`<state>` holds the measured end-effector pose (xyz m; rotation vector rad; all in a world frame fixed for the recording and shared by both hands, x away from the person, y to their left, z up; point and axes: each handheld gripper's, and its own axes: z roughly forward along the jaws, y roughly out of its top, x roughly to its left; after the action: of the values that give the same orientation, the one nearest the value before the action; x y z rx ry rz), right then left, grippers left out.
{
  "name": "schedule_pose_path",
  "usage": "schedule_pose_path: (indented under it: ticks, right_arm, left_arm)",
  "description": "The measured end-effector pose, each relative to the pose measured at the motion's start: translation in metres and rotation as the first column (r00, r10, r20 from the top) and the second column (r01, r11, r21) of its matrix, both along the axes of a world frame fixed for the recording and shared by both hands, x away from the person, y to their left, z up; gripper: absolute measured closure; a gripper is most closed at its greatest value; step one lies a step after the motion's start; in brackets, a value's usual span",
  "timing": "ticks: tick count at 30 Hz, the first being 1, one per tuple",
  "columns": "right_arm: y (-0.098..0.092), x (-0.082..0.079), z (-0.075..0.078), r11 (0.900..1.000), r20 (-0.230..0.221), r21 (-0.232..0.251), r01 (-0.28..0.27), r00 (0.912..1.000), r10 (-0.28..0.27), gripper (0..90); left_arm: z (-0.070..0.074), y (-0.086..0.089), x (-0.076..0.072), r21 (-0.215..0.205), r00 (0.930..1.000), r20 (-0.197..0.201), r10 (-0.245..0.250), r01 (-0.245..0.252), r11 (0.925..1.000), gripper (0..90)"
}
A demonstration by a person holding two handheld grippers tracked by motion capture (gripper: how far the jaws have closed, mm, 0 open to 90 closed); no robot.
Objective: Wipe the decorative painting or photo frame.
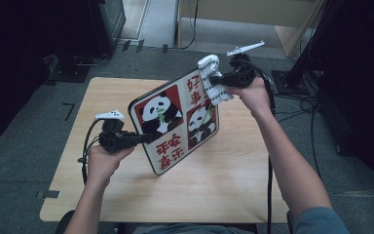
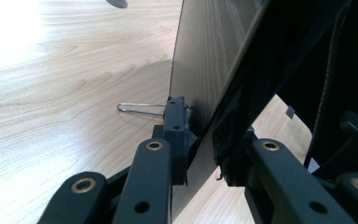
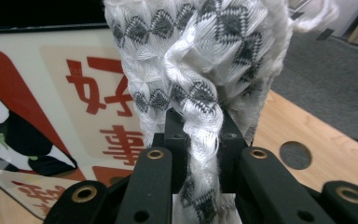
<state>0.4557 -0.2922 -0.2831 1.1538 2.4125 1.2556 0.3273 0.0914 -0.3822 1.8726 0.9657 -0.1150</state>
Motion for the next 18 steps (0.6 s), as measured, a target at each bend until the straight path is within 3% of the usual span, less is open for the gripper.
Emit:
schedule_pose_path:
  ticks: [18]
  right_arm:
    - [-0.007,-0.003,-0.025,1.0,-0.039,-0.007,0.005,0.9992,-0.005,80.8]
  left_arm:
    - [-0.001,0.001,0.001,-0.01,1.0,0.004,-0.007,0.007,0.9999,76.3]
